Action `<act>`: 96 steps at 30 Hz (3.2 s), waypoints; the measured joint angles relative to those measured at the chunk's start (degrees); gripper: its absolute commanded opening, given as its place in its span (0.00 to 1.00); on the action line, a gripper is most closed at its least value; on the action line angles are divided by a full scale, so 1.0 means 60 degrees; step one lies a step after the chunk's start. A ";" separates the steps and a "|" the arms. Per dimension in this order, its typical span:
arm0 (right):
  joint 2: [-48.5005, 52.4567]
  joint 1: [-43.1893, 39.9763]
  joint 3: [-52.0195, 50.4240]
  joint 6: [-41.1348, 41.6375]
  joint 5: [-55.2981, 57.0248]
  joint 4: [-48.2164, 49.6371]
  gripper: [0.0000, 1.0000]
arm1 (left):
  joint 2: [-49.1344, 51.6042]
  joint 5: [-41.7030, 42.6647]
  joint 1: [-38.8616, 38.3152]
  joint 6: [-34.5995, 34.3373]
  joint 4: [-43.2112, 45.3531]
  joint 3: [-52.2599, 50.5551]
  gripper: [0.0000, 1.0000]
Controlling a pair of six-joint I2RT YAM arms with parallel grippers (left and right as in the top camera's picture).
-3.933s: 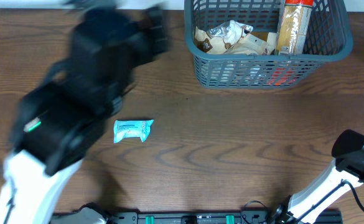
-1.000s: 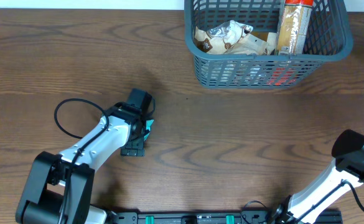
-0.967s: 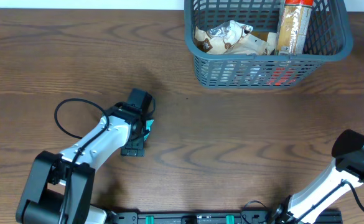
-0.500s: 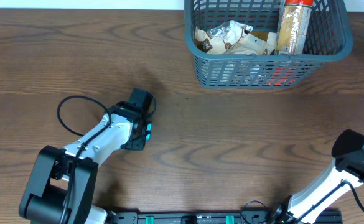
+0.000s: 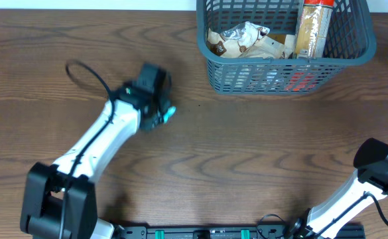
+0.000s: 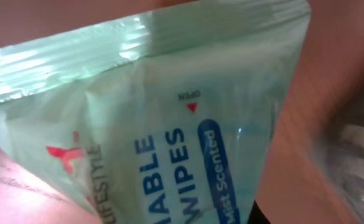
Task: Pack container
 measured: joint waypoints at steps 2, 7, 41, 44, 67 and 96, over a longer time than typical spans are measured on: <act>0.0000 0.0000 0.0000 0.0000 0.0000 0.0000 0.99 | -0.0051 0.0018 -0.0036 0.0903 -0.0721 0.1541 0.06; 0.0000 0.0000 0.0000 0.0000 -0.0007 0.0000 0.99 | -0.0135 0.0040 -0.0291 0.2477 -0.1224 0.4568 0.06; 0.0000 0.0000 0.0000 0.0000 -0.0004 0.0000 0.99 | 0.3300 -0.0106 -0.2065 0.3391 0.4146 0.6699 0.06; 0.0000 0.0000 0.0000 0.0000 -0.0004 0.0000 0.99 | 0.3574 -0.0106 -0.2065 0.3399 0.4160 0.6699 0.05; 0.0000 0.0000 0.0000 0.0000 -0.0004 0.0000 0.99 | 0.3840 -0.0051 -0.2131 0.3876 0.3741 0.6721 0.55; 0.0000 0.0000 0.0000 0.0000 -0.0004 0.0000 0.99 | -0.4251 -0.2415 -0.1763 0.6331 -0.2951 0.6863 0.67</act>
